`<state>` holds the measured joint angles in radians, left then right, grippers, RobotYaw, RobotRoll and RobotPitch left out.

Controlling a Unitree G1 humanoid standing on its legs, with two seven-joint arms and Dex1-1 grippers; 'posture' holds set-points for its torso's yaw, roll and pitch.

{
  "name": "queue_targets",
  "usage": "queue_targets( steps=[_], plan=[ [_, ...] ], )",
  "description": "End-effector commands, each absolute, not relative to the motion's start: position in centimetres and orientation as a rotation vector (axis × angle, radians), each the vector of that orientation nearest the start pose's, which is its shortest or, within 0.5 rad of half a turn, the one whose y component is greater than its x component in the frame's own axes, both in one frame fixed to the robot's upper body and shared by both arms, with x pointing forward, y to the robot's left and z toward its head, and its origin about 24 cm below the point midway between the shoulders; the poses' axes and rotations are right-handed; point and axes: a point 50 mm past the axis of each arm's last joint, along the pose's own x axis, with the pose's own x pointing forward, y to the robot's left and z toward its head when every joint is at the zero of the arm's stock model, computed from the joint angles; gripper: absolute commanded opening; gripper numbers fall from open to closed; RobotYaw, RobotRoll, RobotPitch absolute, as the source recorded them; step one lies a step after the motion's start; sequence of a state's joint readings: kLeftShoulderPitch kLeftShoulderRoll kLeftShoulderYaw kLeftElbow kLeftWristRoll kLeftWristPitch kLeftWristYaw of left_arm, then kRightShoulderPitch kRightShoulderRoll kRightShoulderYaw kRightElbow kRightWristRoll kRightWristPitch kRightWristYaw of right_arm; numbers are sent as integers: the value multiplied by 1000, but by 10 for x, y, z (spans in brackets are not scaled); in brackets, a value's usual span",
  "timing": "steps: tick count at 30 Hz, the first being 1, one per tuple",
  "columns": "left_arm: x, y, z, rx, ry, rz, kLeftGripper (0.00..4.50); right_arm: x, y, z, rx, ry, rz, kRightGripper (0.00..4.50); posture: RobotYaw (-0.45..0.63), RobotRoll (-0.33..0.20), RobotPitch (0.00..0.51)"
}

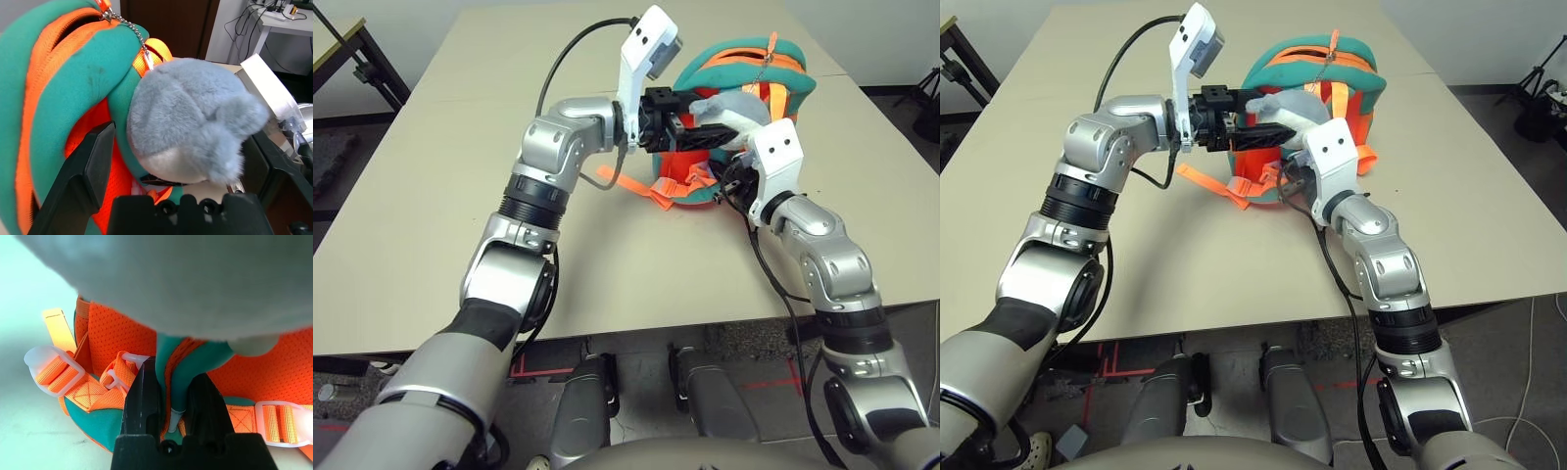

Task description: Put the pencil case into the backpack and zip it.

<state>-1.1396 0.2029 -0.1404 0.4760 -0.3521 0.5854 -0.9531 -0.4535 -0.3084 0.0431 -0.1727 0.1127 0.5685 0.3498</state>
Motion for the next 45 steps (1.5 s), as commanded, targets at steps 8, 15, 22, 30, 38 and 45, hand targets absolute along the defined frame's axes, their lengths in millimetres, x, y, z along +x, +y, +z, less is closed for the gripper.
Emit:
queue_targets(
  steps=[8, 15, 22, 30, 38, 45],
  plan=[
    [363, 43, 250, 78, 9, -1274, 1329, 312, -137, 140, -230, 67, 482, 383, -137, 0, 147],
    [360, 47, 257, 69, -12, -1274, 113, 313, -137, 140, -233, 66, 488, 383, -130, 0, 147],
    [352, 70, 292, 49, -109, -1237, 108, 313, -136, 141, -236, 64, 492, 383, -132, 0, 147],
    [349, 130, 312, 61, -134, -1066, 108, 313, -135, 139, -237, 68, 496, 383, -115, 0, 145],
    [351, 198, 260, 41, 85, -852, 107, 316, -131, 141, -237, 54, 510, 383, -105, 0, 143],
    [349, 213, 199, -34, 263, -790, 107, 316, -131, 141, -241, 54, 515, 383, -94, 0, 144]
  ],
)
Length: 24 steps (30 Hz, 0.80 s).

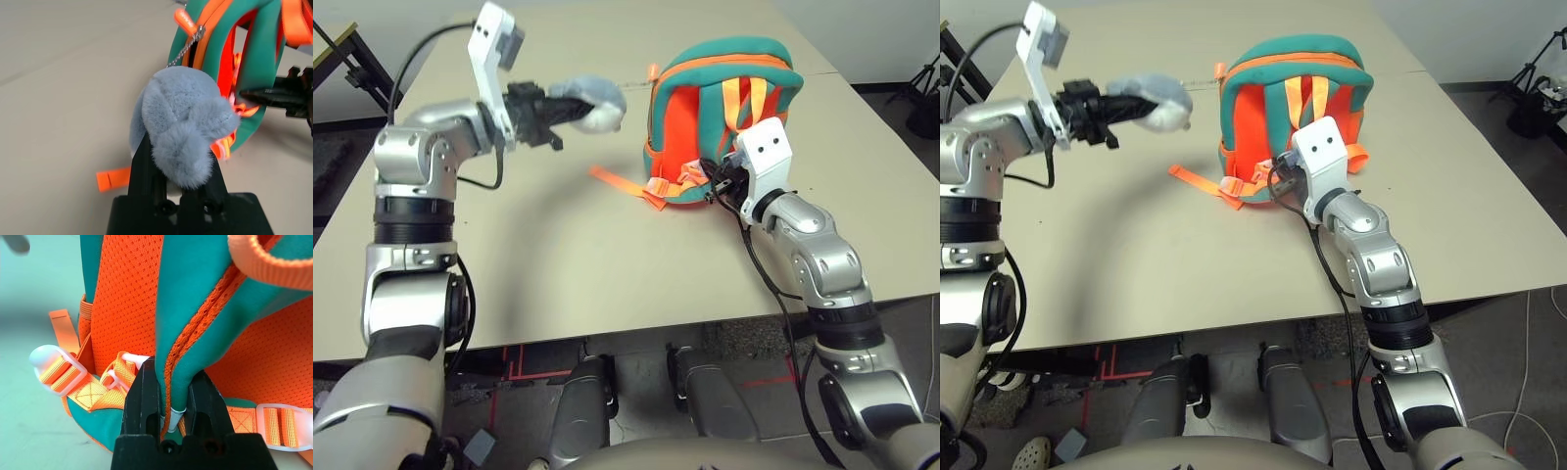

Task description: Put the pencil case into the backpack and zip it.

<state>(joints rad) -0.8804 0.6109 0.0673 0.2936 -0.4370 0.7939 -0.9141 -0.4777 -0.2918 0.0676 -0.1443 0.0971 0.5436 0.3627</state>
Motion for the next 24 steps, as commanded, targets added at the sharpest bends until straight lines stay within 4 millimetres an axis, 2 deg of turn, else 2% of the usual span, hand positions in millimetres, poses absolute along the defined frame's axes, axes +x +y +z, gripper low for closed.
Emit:
queue_targets(
  steps=[1, 5, 8, 16, 18, 24],
  plan=[
    [349, 212, 190, -49, 287, -793, 107, 316, -131, 141, -243, 54, 515, 383, -95, 0, 145],
    [348, 207, 167, -72, 348, -794, 106, 317, -132, 142, -246, 54, 515, 383, -97, 0, 146],
    [349, 194, 141, -71, 419, -809, 102, 317, -131, 142, -246, 53, 516, 383, -97, 0, 150],
    [352, 174, 106, -66, 505, -845, 89, 317, -129, 143, -243, 53, 521, 383, -108, 0, 156],
    [352, 175, 105, -58, 504, -843, 88, 317, -129, 143, -243, 52, 520, 383, -108, 0, 156],
    [357, 177, 122, -83, 435, -830, 77, 317, -129, 144, -241, 51, 518, 383, -108, 0, 156]
  ],
)
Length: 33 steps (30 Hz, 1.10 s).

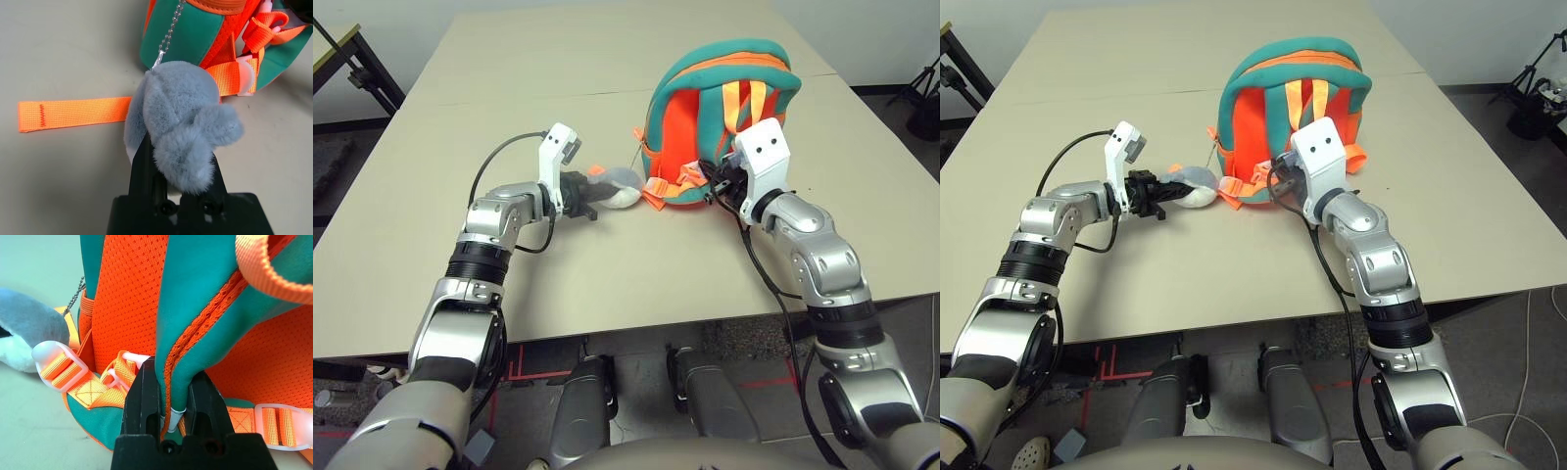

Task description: Put the pencil case into the backpack and zip it.

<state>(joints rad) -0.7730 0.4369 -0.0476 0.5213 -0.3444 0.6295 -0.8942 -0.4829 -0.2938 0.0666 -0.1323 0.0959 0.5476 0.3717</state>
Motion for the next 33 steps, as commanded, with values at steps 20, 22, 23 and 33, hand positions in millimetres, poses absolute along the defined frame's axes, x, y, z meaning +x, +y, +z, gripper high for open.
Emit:
queue_targets(
  steps=[20, 22, 23, 33],
  plan=[
    [344, 170, 173, -127, 277, -840, 4500, 303, -149, 166, -212, 130, 625, 4490, -112, 0, 170],
    [343, 170, 172, -124, 282, -839, 4500, 299, -157, 172, -213, 154, 638, 4490, -114, 0, 171],
    [343, 170, 171, -123, 283, -839, 4500, 297, -161, 175, -213, 164, 641, 4490, -115, 0, 171],
    [341, 171, 170, -120, 290, -834, 4500, 281, -202, 190, -198, 229, 572, 4490, -127, 0, 171]
  ],
)
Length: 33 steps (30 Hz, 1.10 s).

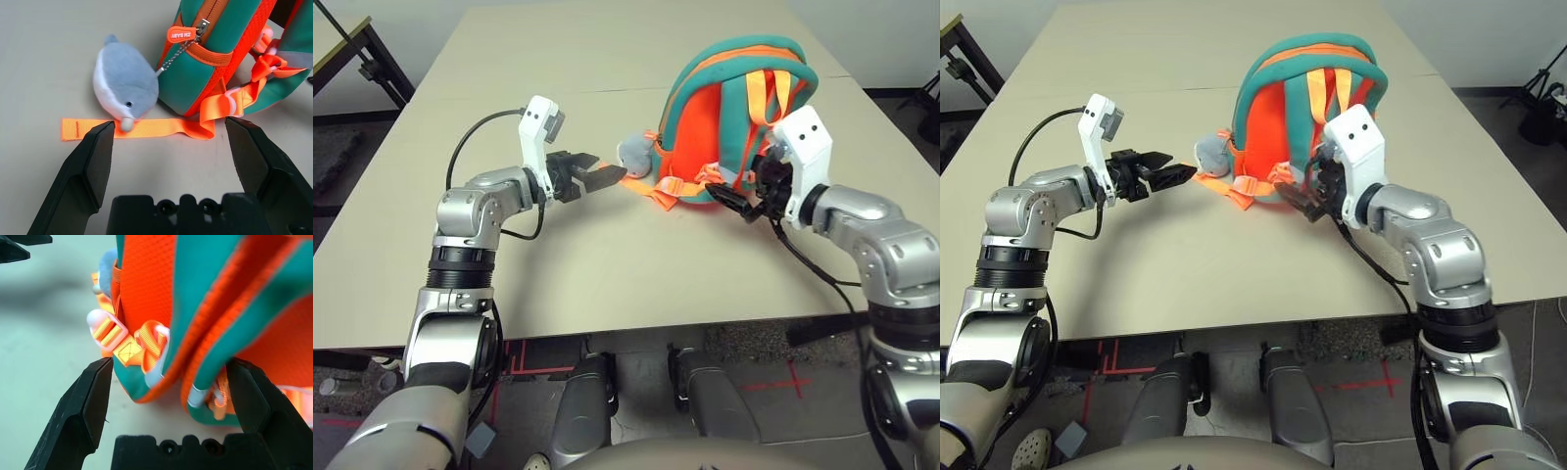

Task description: Put the pencil case into the backpack and zip it.

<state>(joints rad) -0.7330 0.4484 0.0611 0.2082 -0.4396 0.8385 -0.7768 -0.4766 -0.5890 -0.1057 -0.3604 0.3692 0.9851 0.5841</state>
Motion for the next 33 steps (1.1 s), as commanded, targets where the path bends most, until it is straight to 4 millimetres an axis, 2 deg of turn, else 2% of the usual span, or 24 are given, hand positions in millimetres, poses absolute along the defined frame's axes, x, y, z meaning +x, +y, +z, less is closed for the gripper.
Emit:
queue_targets(
  steps=[1, 4, 11, 19, 23, 28, 33],
  plan=[
    [341, 172, 170, -120, 290, -833, 4500, 281, -208, 191, -191, 232, 550, 4490, -131, 0, 170],
    [339, 174, 172, -124, 289, -826, 4500, 280, -229, 189, -167, 246, 466, 4490, -136, 0, 168],
    [336, 183, 174, -128, 275, -777, 4500, 280, -258, 178, -129, 248, 320, 4490, -136, 0, 172],
    [336, 205, 173, -142, 186, -599, 4500, 287, -278, 159, -18, 134, 114, 4490, -116, 0, 180],
    [333, 224, 163, -166, 124, -453, 4500, 289, -289, 149, 16, 71, 10, 4490, -109, 0, 183],
    [325, 246, 145, -148, 69, -305, 4500, 288, -296, 134, 32, 40, -35, 4490, -97, 0, 187],
    [320, 261, 137, -125, 12, -190, 4500, 287, -301, 124, 27, -1, -63, 4490, -85, 0, 192]
  ],
)
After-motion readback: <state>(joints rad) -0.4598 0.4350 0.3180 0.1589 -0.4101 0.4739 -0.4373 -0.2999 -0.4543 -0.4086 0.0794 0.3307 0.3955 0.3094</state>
